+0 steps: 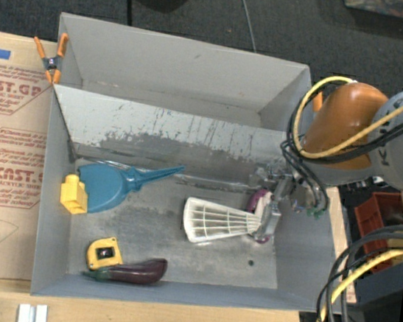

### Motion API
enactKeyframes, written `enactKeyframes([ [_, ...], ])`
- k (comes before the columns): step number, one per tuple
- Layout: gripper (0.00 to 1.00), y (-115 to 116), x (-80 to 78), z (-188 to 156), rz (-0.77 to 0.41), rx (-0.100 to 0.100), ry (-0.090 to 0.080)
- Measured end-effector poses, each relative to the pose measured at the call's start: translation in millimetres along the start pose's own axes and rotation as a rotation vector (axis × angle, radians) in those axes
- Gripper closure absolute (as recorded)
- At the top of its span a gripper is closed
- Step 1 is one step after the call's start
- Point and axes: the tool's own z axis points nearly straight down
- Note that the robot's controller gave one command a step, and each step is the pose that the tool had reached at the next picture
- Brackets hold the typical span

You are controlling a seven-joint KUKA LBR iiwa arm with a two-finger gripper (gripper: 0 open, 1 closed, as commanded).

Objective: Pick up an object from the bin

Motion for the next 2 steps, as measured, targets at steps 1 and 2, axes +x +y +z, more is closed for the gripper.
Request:
enactKeyframes([
  [1, 1.00, 5.6, -6.0, 63.3, -0.329, -0.009, 0.010],
  [2, 1.00, 5.7, -6.1, 62.3, -0.328, -0.009, 0.009],
])
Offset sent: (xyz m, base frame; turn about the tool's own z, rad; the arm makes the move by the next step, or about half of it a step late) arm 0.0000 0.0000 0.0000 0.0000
